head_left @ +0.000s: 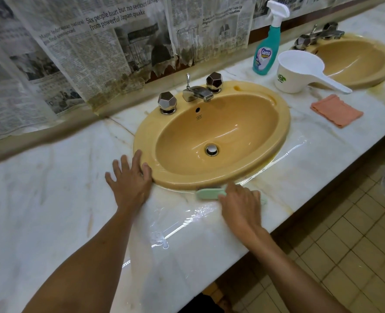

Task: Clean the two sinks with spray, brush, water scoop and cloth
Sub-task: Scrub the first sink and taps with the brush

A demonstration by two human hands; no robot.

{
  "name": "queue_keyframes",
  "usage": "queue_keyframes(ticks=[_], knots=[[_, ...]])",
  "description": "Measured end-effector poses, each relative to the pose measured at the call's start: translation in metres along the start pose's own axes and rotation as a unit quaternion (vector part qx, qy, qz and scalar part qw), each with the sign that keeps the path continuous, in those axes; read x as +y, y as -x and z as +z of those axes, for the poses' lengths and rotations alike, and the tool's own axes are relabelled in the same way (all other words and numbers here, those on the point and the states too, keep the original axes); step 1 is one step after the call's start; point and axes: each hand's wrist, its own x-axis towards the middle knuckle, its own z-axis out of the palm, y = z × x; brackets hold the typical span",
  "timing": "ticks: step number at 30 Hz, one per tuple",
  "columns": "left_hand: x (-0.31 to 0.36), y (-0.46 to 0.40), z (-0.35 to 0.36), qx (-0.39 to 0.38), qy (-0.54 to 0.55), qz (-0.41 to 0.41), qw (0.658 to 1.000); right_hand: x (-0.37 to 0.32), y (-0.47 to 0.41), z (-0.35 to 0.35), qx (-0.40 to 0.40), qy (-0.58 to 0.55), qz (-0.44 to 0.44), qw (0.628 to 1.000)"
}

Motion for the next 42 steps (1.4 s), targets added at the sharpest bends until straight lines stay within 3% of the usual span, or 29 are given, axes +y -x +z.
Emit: queue_keyframes(ticks=[2,8,11,14,20,25,30,32,36,42], knots=[[-0.001,-0.001,0.000,-0.001,-0.001,0.001,1.000,0.008,0.001,0.002,0.033,0.004,0.024,0.999],[-0.001,-0.001,-0.002,-0.003,-0.001,-0.002,1.000,-0.027,-0.002,0.007,-0.028,-0.015,-0.050,0.998],[-0.002,-0.001,0.000,-0.005,-0.007,0.003,1.000,0.019,-0.008,0.000,-0.019,0.014,0.020,1.000],[-0.001,-0.001,0.001,-0.004,-0.008,0.003,1.000,0.044,-0.012,-0.009,0.020,-0.036,0.079,0.996],[-0.001,-0.001,-0.001,-0.006,-0.002,-0.001,1.000,-0.007,-0.019,-0.018,-0.035,-0.099,0.007,0.994],[0.000,-0.001,-0.001,-0.011,-0.003,-0.001,1.000,0.044,-0.065,-0.065,-0.076,-0.056,0.103,0.990],[-0.001,-0.001,-0.002,-0.011,0.000,-0.003,1.000,0.004,-0.078,-0.074,-0.187,-0.041,-0.035,0.981],[-0.001,-0.002,-0.002,-0.011,0.003,-0.002,1.000,0.005,-0.095,-0.079,-0.180,-0.004,-0.033,0.983],[-0.002,-0.002,-0.001,-0.007,0.001,0.001,1.000,0.031,-0.122,-0.089,-0.145,0.034,0.056,0.987],[-0.002,-0.002,-0.001,-0.010,0.002,-0.002,1.000,-0.024,-0.098,-0.055,-0.147,0.036,-0.107,0.983]])
